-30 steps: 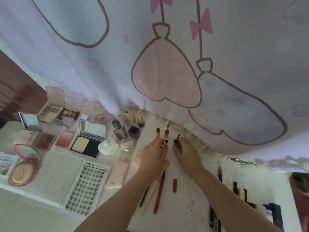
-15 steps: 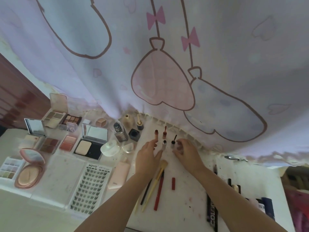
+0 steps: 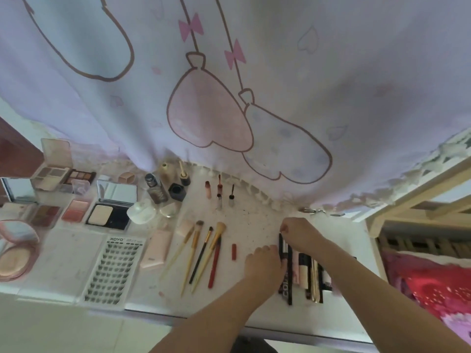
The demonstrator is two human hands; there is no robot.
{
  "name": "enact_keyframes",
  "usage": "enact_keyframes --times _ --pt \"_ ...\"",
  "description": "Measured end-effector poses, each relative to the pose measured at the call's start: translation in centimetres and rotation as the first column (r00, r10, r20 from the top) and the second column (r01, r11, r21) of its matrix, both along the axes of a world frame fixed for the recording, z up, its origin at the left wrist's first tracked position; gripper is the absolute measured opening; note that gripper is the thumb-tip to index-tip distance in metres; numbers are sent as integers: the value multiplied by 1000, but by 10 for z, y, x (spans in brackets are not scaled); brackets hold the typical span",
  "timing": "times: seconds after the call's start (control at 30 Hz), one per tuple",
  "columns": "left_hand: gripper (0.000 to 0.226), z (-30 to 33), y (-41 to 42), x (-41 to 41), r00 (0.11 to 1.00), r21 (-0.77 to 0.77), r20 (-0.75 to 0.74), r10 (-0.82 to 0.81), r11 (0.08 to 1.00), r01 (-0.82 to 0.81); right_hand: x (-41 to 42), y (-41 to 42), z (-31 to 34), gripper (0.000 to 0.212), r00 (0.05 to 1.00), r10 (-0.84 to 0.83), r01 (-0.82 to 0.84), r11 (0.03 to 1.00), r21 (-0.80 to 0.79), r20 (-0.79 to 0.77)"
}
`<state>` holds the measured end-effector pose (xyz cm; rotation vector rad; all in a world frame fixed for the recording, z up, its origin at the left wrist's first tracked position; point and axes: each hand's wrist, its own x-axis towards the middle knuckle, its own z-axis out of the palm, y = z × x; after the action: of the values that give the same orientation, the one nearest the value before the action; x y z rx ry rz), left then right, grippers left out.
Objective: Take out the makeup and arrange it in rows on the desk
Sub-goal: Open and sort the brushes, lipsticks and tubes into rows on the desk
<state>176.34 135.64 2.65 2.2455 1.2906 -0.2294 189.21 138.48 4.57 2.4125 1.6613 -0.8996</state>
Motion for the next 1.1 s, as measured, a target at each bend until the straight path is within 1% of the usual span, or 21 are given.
enact_keyframes --times 0.07,0.13,0.27,0.33,0.4,0.43,0.47,0.5,0.57,0.6,0.63,0.77,0.9,0.93,1.0,1.03,1.07,1.1 --pt "37 -6 2 7 997 12 -74 -1 1000 2 -5 -1 -3 23 1000 -6 6 1000 4 21" --pt "35 -9 7 9 993 32 -115 29 999 -25 -9 1 -6 23 999 -10 10 1000 1 44" --pt "42 -9 14 7 987 48 -120 105 994 -100 -14 3 -5 24 998 3 -2 1000 -19 70" --pt "34 -8 17 0 985 28 -130 113 994 -110 -15 3 -2 26 998 -16 15 1000 6 68" --pt "26 -2 20 -10 985 -26 -55 163 986 -165 -14 2 4 30 997 -82 81 994 71 8" --pt "23 2 21 -15 982 -56 14 186 981 -185 -14 1 9 31 991 -122 128 987 99 -60" --pt "19 7 21 -21 974 -78 97 203 978 -196 -14 -1 16 32 975 -151 170 979 113 -162" --pt "16 15 20 -27 961 -94 180 210 976 -196 -15 -3 23 31 944 -158 197 974 110 -288" --pt "13 27 18 -40 928 -119 310 209 976 -180 -22 -10 43 25 823 -168 231 972 50 -542" --pt "12 33 17 -46 916 -125 346 201 978 -168 -26 -13 51 22 756 -182 245 969 14 -629" --pt "13 37 17 -52 909 -133 369 195 979 -157 -30 -16 58 22 709 -193 256 967 -7 -679" --pt "18 51 17 -72 880 -209 419 226 967 -149 -40 -16 74 25 664 -203 280 960 -12 -720" --pt "20 67 25 -82 851 -286 450 271 946 -151 -52 -13 69 26 550 -261 354 933 -61 -793" --pt "21 68 26 -87 864 -326 428 267 937 -127 -51 -11 66 27 508 -297 416 906 -72 -808" --pt "23 62 20 -107 902 -434 353 248 897 -77 -33 -6 67 27 366 -388 609 787 -97 -846" --pt "22 54 13 -120 908 -491 318 272 867 -87 -19 -4 70 27 329 -400 662 744 -94 -855" --pt "21 48 5 -132 894 -545 300 334 829 -128 -8 -3 74 27 351 -398 663 745 -75 -848" --pt "20 43 1 -140 861 -578 301 411 796 -179 -1 -4 75 27 406 -390 627 777 -59 -826"
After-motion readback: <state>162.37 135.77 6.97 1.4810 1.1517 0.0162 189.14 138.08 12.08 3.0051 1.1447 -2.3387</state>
